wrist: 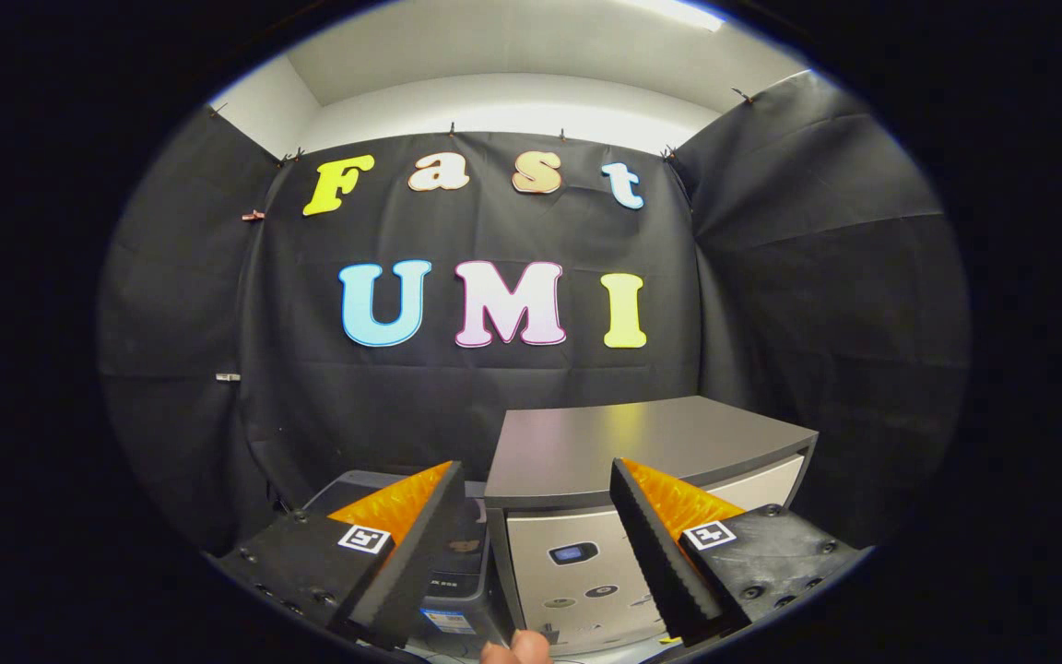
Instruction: Put the clothes into the washing machine and then close the washing machine lid.
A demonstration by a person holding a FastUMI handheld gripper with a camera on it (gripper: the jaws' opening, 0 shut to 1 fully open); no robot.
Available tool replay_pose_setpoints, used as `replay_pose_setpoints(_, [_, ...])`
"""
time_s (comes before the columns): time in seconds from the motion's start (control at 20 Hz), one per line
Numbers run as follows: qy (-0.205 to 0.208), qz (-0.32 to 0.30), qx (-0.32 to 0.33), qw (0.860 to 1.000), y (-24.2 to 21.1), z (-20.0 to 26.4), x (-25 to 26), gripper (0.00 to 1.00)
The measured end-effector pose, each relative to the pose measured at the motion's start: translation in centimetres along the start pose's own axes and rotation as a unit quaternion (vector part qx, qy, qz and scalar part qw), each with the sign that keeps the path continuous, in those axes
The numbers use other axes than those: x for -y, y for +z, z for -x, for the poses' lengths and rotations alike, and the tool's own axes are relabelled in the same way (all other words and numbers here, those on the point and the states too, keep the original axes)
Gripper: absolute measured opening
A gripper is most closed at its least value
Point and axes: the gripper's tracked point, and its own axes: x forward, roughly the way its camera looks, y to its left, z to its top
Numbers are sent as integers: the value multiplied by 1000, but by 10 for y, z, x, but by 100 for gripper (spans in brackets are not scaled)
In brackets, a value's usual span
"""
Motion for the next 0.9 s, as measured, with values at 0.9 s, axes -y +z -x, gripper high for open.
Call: replay_pose_setpoints(0.9, [7,7,-4,1000,1,7,-14,99])
